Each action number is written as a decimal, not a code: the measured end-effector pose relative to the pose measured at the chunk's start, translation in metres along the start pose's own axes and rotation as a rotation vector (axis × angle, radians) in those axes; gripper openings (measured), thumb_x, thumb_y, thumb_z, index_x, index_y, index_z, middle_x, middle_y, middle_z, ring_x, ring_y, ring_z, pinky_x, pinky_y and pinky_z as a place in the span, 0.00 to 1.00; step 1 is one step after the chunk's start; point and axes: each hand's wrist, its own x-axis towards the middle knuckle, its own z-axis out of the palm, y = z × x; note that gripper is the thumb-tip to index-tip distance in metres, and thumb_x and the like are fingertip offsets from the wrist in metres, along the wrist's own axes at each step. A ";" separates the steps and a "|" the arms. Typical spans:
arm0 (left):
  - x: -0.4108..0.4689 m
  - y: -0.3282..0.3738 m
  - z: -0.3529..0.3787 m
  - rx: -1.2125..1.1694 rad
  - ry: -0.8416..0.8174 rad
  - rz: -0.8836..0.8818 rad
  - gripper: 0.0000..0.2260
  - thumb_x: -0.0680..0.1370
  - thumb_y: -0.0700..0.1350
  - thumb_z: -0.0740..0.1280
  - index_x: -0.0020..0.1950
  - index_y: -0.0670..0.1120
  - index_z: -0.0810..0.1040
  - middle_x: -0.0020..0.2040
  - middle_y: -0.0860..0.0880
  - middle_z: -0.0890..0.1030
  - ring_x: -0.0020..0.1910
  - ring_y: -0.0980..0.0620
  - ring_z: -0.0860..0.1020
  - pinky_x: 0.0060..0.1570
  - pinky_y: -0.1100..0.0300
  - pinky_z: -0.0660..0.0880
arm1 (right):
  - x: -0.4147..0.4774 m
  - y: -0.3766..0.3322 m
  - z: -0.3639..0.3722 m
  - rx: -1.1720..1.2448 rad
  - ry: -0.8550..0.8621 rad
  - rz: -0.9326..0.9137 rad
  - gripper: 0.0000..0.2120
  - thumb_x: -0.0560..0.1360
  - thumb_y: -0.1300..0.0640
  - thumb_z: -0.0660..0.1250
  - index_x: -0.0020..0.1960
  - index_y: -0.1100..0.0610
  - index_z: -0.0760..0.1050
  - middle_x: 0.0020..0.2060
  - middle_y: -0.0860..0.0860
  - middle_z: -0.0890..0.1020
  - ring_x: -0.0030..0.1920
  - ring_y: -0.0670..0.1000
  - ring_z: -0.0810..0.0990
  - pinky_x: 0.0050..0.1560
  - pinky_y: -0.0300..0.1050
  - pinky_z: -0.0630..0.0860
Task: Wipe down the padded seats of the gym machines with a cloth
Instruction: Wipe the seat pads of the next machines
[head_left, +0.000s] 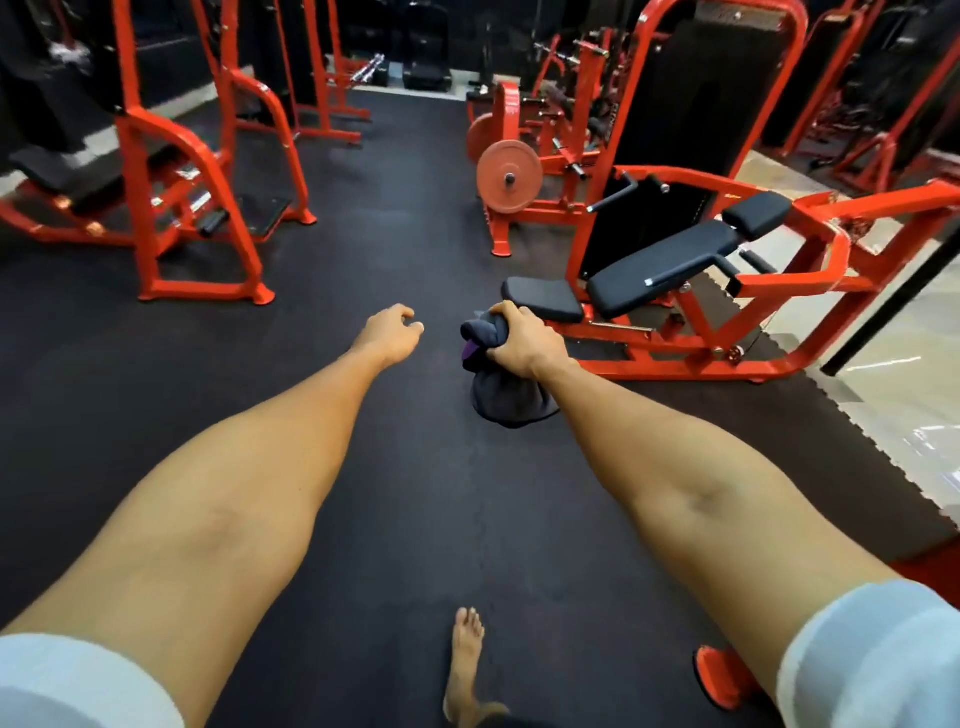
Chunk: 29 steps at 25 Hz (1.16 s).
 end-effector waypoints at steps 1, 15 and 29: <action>0.025 0.000 0.003 0.004 -0.009 0.014 0.21 0.83 0.51 0.61 0.75 0.48 0.70 0.73 0.49 0.73 0.69 0.46 0.73 0.67 0.52 0.70 | 0.023 0.006 0.004 0.001 0.001 0.001 0.29 0.72 0.46 0.72 0.70 0.46 0.67 0.66 0.51 0.74 0.63 0.60 0.77 0.56 0.52 0.72; 0.395 -0.001 -0.006 0.067 -0.143 0.058 0.19 0.82 0.51 0.63 0.73 0.50 0.73 0.72 0.48 0.74 0.69 0.47 0.73 0.70 0.52 0.68 | 0.381 0.035 0.033 0.025 -0.020 0.110 0.27 0.70 0.47 0.72 0.68 0.43 0.69 0.64 0.52 0.76 0.64 0.61 0.76 0.61 0.54 0.72; 0.742 0.018 -0.031 0.082 -0.292 0.275 0.18 0.83 0.49 0.63 0.72 0.47 0.74 0.70 0.48 0.77 0.68 0.47 0.75 0.66 0.56 0.68 | 0.660 0.021 0.062 0.043 0.026 0.356 0.27 0.70 0.44 0.72 0.66 0.43 0.70 0.61 0.52 0.76 0.63 0.60 0.77 0.59 0.54 0.73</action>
